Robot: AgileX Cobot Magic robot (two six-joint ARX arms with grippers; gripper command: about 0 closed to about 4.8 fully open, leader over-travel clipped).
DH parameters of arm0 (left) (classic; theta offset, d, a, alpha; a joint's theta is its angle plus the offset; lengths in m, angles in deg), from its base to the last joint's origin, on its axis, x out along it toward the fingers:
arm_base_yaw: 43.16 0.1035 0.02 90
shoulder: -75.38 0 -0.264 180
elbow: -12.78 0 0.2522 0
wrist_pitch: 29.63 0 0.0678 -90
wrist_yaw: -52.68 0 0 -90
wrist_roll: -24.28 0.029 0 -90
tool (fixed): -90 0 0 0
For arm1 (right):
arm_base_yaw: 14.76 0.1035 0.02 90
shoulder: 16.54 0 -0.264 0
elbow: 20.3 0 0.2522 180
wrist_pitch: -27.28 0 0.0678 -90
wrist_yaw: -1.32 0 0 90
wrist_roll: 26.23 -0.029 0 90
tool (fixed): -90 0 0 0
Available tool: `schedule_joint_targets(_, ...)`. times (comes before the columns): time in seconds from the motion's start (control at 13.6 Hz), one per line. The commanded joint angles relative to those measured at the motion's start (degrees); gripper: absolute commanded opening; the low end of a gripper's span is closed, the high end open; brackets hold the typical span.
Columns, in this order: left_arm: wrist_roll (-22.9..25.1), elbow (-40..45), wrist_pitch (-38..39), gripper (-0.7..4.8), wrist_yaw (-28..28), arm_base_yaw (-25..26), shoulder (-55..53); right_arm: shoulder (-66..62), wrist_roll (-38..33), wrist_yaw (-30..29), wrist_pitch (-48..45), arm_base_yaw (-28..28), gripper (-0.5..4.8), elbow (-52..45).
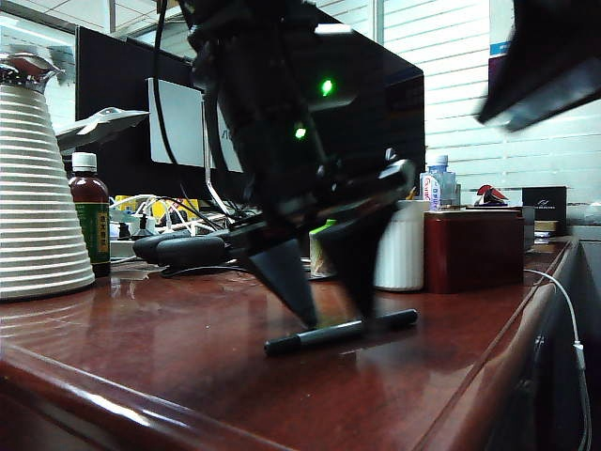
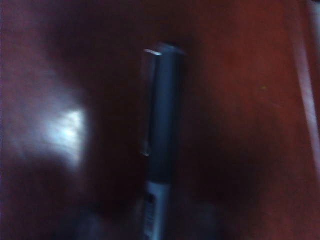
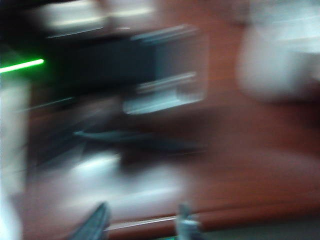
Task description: Pick up all the pens on the desk and put them into the pen holder one by one.
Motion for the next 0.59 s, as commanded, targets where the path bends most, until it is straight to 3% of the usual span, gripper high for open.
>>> schedule_joint_targets(0.07,-0.35,0.59,1.14,0.0,0.7,-0.26,-0.81,0.11,-0.22,-7.76,6.47,0.02,1.87,0.22)
schedule_joint_targets(0.44,0.13,0.52,-1.92,-0.06,-0.2,0.87,0.92,0.15,-0.22,-7.65,5.81,0.02,1.88,0.7)
schedule_joint_targets(0.59,0.07,0.55,-7.78,-0.06,1.29,2.86,4.46,0.2,-0.2,-6.43,4.48,0.02,1.88,1.73)
